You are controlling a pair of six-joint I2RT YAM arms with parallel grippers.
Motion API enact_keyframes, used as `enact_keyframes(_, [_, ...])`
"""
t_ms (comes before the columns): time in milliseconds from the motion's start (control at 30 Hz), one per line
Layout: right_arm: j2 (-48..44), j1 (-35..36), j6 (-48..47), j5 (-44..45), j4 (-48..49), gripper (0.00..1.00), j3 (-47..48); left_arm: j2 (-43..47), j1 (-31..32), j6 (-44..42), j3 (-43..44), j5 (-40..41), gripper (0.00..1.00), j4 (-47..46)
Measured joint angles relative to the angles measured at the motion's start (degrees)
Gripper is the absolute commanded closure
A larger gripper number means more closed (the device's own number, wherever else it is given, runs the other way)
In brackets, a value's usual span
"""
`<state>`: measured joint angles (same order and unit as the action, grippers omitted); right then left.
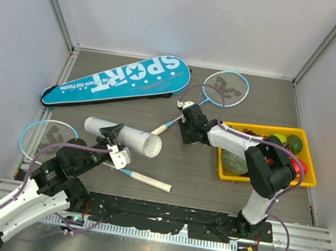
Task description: Pack up the badminton gear
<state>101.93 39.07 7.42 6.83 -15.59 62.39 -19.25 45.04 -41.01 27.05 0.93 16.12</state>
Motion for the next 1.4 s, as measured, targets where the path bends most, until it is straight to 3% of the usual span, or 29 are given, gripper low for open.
enact_keyframes(233, [0.87, -0.2, -0.09, -0.74, 1.03, 0.76, 0.0, 0.0, 0.0, -0.02, 0.0, 0.02, 1.0, 0.0])
enact_keyframes(667, [1.22, -0.22, -0.42, -0.74, 2.08, 0.76, -1.44, -0.04, 0.0, -0.02, -0.07, 0.02, 1.0, -0.04])
enact_keyframes(933, [1.31, -0.31, -1.05, -0.83, 2.78, 0.95, -1.62, -0.04, 0.0, -0.02, -0.2, 0.02, 1.0, -0.02])
enact_keyframes(1067, [0.7, -0.31, -1.07, -1.07, 3.96, 0.95, -2.62, -0.13, 0.0, -0.02, -0.2, 0.02, 1.0, -0.04])
enact_keyframes(1267, [-6.08, -0.31, -0.24, -3.52, 3.78, 0.95, -7.98, -1.14, 0.0, -0.02, -0.22, 0.11, 1.0, -0.02])
enact_keyframes(1400, [-15.41, -0.31, 2.05, -7.28, 4.61, 0.95, -11.43, -2.27, 0.0, 0.02, -0.22, 0.74, 1.0, 0.0])
